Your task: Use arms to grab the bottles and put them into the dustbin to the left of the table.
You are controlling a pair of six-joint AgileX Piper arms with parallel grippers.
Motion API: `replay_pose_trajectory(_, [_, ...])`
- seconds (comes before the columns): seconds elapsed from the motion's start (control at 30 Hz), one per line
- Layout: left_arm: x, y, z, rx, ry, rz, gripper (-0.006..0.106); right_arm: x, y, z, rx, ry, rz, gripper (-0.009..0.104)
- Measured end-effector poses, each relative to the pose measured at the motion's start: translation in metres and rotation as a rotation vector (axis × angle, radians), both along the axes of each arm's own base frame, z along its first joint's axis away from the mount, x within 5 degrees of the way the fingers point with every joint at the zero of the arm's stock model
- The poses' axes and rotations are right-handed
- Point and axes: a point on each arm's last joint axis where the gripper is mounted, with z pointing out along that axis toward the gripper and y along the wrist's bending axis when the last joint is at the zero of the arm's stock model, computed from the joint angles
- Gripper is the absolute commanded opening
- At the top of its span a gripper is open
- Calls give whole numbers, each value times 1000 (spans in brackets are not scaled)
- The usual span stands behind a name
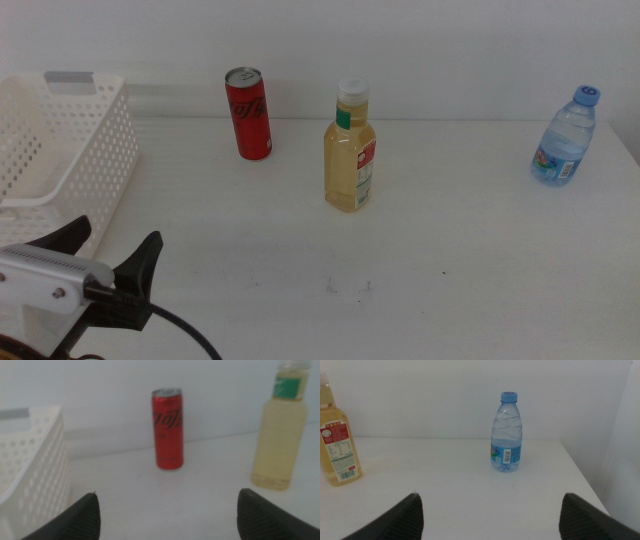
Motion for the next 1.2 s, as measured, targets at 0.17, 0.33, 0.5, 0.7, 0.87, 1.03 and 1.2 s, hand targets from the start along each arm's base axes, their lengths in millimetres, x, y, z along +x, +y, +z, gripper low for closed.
replay_pose_trajectory(0.17, [-1,-3,3,3,-35,-35,94,0,0,0,-2,0,0,93])
replay_pose_trajectory(0.33, [4,-4,2,15,2,-38,94,0,0,0,-2,0,0,93])
replay_pose_trajectory(0.5, [29,-11,7,50,36,-69,94,0,0,0,-2,0,0,93])
replay_pose_trajectory(0.7, [78,-23,10,59,68,-114,94,0,0,0,-2,0,0,93])
replay_pose_trajectory(0.87, [124,-32,-4,22,93,-118,94,0,0,0,-2,0,0,93])
replay_pose_trajectory(1.03, [171,-41,-25,-9,104,-125,94,0,0,0,-2,0,0,93])
replay_pose_trajectory(1.2, [213,-53,-43,-23,109,-134,94,0,0,0,-2,0,0,93])
